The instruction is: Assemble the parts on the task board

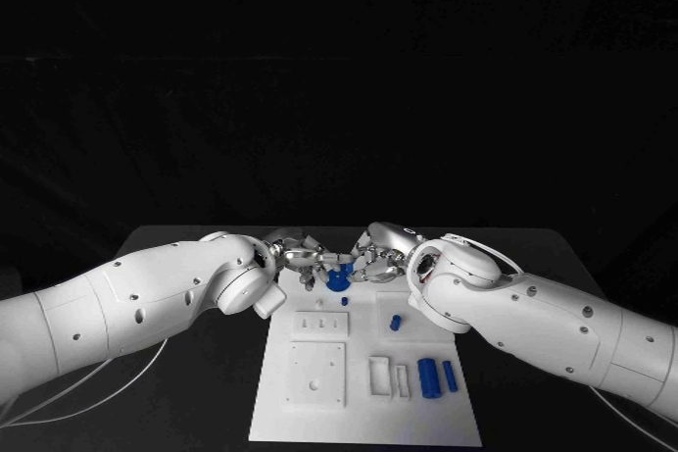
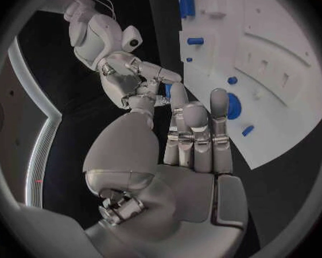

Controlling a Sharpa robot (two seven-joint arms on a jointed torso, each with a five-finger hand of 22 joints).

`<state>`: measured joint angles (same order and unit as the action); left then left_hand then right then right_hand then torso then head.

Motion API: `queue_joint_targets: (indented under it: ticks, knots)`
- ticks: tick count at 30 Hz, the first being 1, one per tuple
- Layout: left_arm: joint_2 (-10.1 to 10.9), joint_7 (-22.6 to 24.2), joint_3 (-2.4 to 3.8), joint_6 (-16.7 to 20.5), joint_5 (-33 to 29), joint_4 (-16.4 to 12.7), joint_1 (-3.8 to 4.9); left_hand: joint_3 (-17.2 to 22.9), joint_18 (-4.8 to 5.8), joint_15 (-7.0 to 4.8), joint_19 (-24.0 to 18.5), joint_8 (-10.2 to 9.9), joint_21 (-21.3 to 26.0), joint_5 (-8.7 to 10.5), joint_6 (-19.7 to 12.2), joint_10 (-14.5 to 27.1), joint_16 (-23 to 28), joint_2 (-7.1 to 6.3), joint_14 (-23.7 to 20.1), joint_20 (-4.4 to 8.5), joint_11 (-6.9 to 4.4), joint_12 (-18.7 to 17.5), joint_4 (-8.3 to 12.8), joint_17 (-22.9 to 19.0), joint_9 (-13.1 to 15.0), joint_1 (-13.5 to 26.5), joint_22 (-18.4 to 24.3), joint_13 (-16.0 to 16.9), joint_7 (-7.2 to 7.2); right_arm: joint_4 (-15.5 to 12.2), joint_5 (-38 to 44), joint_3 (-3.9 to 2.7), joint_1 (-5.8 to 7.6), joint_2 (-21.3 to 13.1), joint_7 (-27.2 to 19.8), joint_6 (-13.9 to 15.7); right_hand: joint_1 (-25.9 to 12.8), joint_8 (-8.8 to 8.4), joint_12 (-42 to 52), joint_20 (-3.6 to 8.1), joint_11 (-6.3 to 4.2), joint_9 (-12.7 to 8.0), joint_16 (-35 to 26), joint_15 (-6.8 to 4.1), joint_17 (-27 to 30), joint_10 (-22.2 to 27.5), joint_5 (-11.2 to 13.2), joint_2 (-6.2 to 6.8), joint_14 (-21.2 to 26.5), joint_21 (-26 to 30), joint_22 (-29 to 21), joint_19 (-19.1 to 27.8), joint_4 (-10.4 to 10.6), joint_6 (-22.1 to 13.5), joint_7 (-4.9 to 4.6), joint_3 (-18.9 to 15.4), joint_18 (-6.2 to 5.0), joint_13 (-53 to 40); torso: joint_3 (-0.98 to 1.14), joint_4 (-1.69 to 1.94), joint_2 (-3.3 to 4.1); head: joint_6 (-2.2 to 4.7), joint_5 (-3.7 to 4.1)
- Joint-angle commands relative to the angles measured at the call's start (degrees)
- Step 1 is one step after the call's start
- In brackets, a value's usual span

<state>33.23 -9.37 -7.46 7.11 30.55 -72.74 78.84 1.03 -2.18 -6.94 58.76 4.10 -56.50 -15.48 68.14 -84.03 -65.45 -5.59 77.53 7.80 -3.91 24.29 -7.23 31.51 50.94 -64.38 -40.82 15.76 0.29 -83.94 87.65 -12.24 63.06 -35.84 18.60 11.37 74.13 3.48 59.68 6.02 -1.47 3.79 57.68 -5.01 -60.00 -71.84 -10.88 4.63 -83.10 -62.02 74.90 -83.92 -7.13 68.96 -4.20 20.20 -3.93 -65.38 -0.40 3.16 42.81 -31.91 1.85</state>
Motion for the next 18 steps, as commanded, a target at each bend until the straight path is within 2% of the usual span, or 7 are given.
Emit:
queue_joint_targets:
  ticks: [1,8,18]
  knots:
    - [-0.36,-1.77,-0.04,0.96,3.82,-0.22,0.11,0.05,0.61,0.14,-0.03,-0.27,0.27,0.37,-0.39,-2.17,0.05,-0.51,-0.49,0.0,0.03,-0.31,-0.34,-0.17,-0.07,-0.1,-0.12,-0.06,-0.06,-0.33,0.97,0.04,0.05,0.2,0.63,-1.02,-0.25,0.16,-0.28,0.37,-0.26,0.62,-0.27,-0.35,0.07,0.04,-0.21,-0.18,0.08,0.22,8.08,-1.31,0.06,1.96,0.81,0.31,0.52,0.03,-0.02,0.03,-0.04,-0.15,0.05]
    - [-0.72,-3.54,-0.24,1.52,6.67,-0.28,0.11,0.1,0.63,0.3,0.14,-0.27,1.31,0.61,-0.6,-2.24,0.31,-0.75,-0.65,-0.17,0.16,-1.19,-0.9,-0.91,-0.96,-0.24,-0.76,-0.2,0.08,-0.78,0.99,0.08,0.05,0.52,0.73,-1.21,-0.3,0.16,-0.27,0.38,-0.29,0.64,-0.34,-0.35,0.09,0.03,-0.31,-0.22,0.07,0.23,8.09,-1.34,0.06,1.96,0.82,0.26,0.52,-0.02,-0.03,0.02,-0.03,-0.34,0.04]
    - [-1.29,-4.55,-0.41,2.54,9.54,-0.19,0.09,0.08,0.67,0.31,0.29,-0.34,1.92,0.52,-0.74,-2.23,0.28,-0.19,-0.67,-0.18,0.17,-1.4,-0.64,-1.24,-1.61,-0.54,-1.32,-0.19,0.13,-1.08,0.98,0.18,0.05,0.92,0.94,-1.73,-0.38,0.16,-0.38,0.38,-0.33,0.63,-0.4,-0.35,0.12,0.13,-0.3,-0.23,0.08,0.0,8.15,-1.4,0.11,1.89,0.83,0.16,0.55,0.03,-0.07,-0.05,-0.02,-0.33,0.05]
